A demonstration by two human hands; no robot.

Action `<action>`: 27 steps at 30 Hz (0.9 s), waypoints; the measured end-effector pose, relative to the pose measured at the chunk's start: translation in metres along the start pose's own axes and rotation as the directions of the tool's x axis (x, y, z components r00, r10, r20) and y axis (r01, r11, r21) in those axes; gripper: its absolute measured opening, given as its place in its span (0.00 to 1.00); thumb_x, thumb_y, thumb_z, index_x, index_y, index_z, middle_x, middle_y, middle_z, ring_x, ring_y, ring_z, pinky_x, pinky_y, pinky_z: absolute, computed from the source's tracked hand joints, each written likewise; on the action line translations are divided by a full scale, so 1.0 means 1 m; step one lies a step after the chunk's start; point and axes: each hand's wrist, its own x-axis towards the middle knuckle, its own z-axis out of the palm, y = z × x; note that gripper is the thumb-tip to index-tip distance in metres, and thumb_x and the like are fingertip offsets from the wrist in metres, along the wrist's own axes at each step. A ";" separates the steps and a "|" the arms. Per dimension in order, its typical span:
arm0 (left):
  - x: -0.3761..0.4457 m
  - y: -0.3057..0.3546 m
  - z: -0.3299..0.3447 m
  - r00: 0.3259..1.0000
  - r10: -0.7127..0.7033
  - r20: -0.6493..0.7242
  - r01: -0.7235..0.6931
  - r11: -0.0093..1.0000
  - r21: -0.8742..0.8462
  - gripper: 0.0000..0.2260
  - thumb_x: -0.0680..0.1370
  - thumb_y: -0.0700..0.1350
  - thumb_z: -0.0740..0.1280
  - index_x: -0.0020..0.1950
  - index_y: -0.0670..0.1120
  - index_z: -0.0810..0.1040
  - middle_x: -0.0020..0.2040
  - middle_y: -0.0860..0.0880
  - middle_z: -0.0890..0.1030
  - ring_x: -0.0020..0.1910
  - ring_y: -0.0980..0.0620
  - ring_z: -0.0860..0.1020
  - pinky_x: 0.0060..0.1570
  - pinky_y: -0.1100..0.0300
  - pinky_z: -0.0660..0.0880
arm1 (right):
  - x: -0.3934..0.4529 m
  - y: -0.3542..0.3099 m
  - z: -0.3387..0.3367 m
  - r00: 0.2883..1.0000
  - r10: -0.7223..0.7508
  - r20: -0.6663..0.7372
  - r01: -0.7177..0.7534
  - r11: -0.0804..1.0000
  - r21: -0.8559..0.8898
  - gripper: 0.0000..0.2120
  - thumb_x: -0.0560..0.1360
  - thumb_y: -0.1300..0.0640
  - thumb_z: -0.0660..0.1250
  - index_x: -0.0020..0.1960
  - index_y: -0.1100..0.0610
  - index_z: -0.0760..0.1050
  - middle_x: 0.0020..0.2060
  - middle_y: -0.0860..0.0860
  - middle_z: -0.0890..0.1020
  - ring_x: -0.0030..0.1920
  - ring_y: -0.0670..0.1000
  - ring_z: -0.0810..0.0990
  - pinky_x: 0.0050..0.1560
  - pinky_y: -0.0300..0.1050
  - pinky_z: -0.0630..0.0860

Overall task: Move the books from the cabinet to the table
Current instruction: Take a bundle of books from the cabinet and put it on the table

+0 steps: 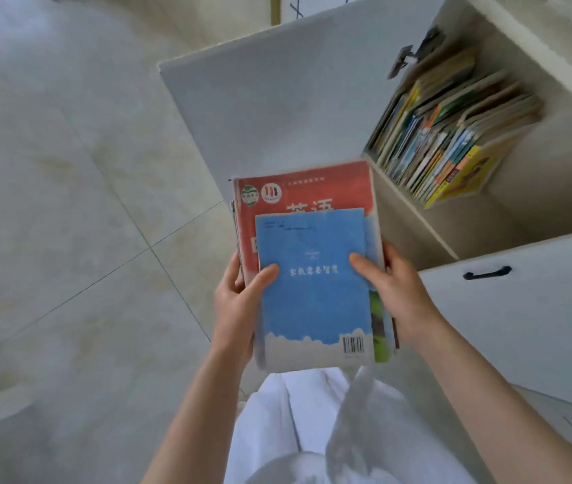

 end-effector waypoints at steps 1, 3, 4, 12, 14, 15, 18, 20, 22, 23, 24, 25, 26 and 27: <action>-0.012 -0.003 -0.014 1.000 0.010 -0.026 -0.010 1.000 -0.013 0.17 0.76 0.40 0.69 0.63 0.52 0.77 0.57 0.46 0.83 0.53 0.40 0.83 0.51 0.45 0.80 | -0.008 0.005 0.014 1.000 0.003 0.021 -0.003 1.000 -0.018 0.12 0.76 0.54 0.68 0.60 0.48 0.75 0.51 0.46 0.85 0.49 0.48 0.85 0.47 0.46 0.82; -0.035 -0.009 -0.039 0.996 0.042 -0.081 -0.042 0.999 -0.004 0.18 0.77 0.41 0.69 0.65 0.53 0.75 0.57 0.47 0.83 0.53 0.42 0.83 0.50 0.46 0.80 | -0.023 0.015 0.036 0.999 0.012 0.037 -0.010 0.999 -0.040 0.11 0.76 0.53 0.68 0.58 0.47 0.75 0.50 0.46 0.85 0.48 0.47 0.85 0.44 0.44 0.81; -0.047 -0.011 -0.050 0.990 0.079 -0.116 -0.076 0.997 0.033 0.18 0.77 0.42 0.69 0.66 0.54 0.74 0.57 0.48 0.83 0.53 0.43 0.83 0.50 0.47 0.80 | -0.031 0.019 0.047 0.999 0.013 0.044 -0.011 0.999 -0.051 0.11 0.76 0.53 0.68 0.58 0.47 0.75 0.50 0.47 0.85 0.48 0.47 0.85 0.44 0.44 0.81; -0.168 -0.028 -0.158 0.837 0.284 -0.467 -0.169 0.947 0.273 0.31 0.71 0.53 0.74 0.70 0.62 0.64 0.60 0.52 0.79 0.54 0.53 0.81 0.50 0.47 0.81 | -0.129 0.044 0.149 0.986 -0.063 0.156 0.099 0.967 -0.235 0.29 0.75 0.45 0.67 0.71 0.36 0.57 0.51 0.41 0.78 0.45 0.40 0.83 0.43 0.48 0.83; -0.197 -0.031 -0.185 0.783 0.309 -0.540 -0.186 0.944 0.271 0.28 0.73 0.50 0.74 0.68 0.64 0.65 0.60 0.55 0.78 0.54 0.53 0.81 0.50 0.47 0.81 | -0.152 0.047 0.175 0.963 -0.082 0.258 0.158 0.943 -0.293 0.30 0.76 0.46 0.67 0.71 0.33 0.55 0.52 0.45 0.79 0.46 0.43 0.84 0.43 0.50 0.84; -0.211 -0.034 -0.198 0.751 0.317 -0.580 -0.191 0.944 0.268 0.27 0.73 0.50 0.73 0.67 0.64 0.66 0.60 0.56 0.78 0.54 0.53 0.81 0.50 0.47 0.81 | -0.162 0.049 0.188 0.946 -0.076 0.314 0.181 0.930 -0.320 0.30 0.75 0.46 0.67 0.70 0.32 0.55 0.53 0.47 0.80 0.46 0.46 0.84 0.43 0.52 0.84; -0.245 -0.043 -0.231 0.666 0.297 -0.684 -0.187 0.954 0.232 0.26 0.74 0.50 0.73 0.67 0.64 0.66 0.60 0.55 0.77 0.55 0.51 0.81 0.51 0.46 0.81 | -0.180 0.056 0.226 0.894 -0.065 0.443 0.251 0.891 -0.377 0.29 0.74 0.47 0.69 0.69 0.31 0.58 0.56 0.49 0.82 0.48 0.50 0.85 0.44 0.55 0.84; -0.264 -0.047 -0.251 0.602 0.273 -0.750 -0.185 0.962 0.201 0.26 0.73 0.52 0.73 0.67 0.64 0.66 0.61 0.55 0.77 0.56 0.51 0.80 0.51 0.45 0.81 | -0.190 0.061 0.254 0.852 -0.063 0.519 0.306 0.865 -0.397 0.27 0.75 0.49 0.69 0.67 0.32 0.61 0.56 0.48 0.82 0.48 0.50 0.85 0.45 0.56 0.83; -0.281 -0.049 -0.272 0.531 0.249 -0.810 -0.180 0.967 0.179 0.26 0.72 0.55 0.72 0.67 0.65 0.66 0.61 0.56 0.77 0.57 0.51 0.80 0.51 0.45 0.81 | -0.201 0.066 0.285 0.810 -0.050 0.584 0.355 0.835 -0.421 0.26 0.76 0.50 0.68 0.68 0.33 0.61 0.57 0.48 0.81 0.50 0.49 0.84 0.45 0.54 0.83; -0.289 -0.049 -0.282 0.495 0.234 -0.837 -0.179 0.970 0.165 0.26 0.72 0.56 0.72 0.67 0.65 0.66 0.60 0.57 0.77 0.56 0.52 0.80 0.51 0.46 0.81 | -0.206 0.068 0.299 0.786 -0.043 0.617 0.383 0.818 -0.430 0.27 0.76 0.51 0.67 0.69 0.35 0.60 0.58 0.47 0.80 0.50 0.49 0.84 0.46 0.51 0.83; -0.294 -0.048 -0.290 0.468 0.224 -0.855 -0.177 0.971 0.158 0.25 0.73 0.55 0.72 0.67 0.64 0.67 0.60 0.58 0.77 0.56 0.53 0.80 0.51 0.46 0.81 | -0.210 0.069 0.312 0.766 -0.037 0.642 0.402 0.806 -0.434 0.27 0.77 0.51 0.66 0.71 0.36 0.59 0.60 0.47 0.80 0.51 0.48 0.83 0.45 0.49 0.83; -0.299 -0.046 -0.297 0.441 0.216 -0.871 -0.176 0.973 0.152 0.25 0.73 0.54 0.72 0.67 0.63 0.67 0.60 0.58 0.77 0.56 0.54 0.80 0.51 0.47 0.81 | -0.214 0.068 0.324 0.748 -0.033 0.663 0.420 0.796 -0.435 0.28 0.77 0.52 0.66 0.73 0.38 0.59 0.61 0.47 0.79 0.52 0.47 0.83 0.45 0.47 0.83; -0.306 -0.044 -0.306 0.404 0.206 -0.891 -0.181 0.973 0.143 0.25 0.74 0.53 0.72 0.68 0.63 0.66 0.60 0.58 0.77 0.56 0.55 0.79 0.51 0.48 0.81 | -0.219 0.068 0.340 0.722 -0.028 0.692 0.446 0.782 -0.434 0.28 0.78 0.52 0.65 0.73 0.39 0.58 0.62 0.46 0.78 0.53 0.46 0.82 0.45 0.46 0.83; -0.312 -0.042 -0.316 0.359 0.199 -0.912 -0.186 0.973 0.139 0.25 0.74 0.53 0.71 0.68 0.62 0.66 0.60 0.58 0.77 0.56 0.55 0.79 0.52 0.49 0.81 | -0.222 0.068 0.357 0.691 -0.023 0.722 0.478 0.764 -0.434 0.29 0.78 0.52 0.65 0.74 0.40 0.58 0.63 0.45 0.77 0.53 0.45 0.82 0.44 0.45 0.83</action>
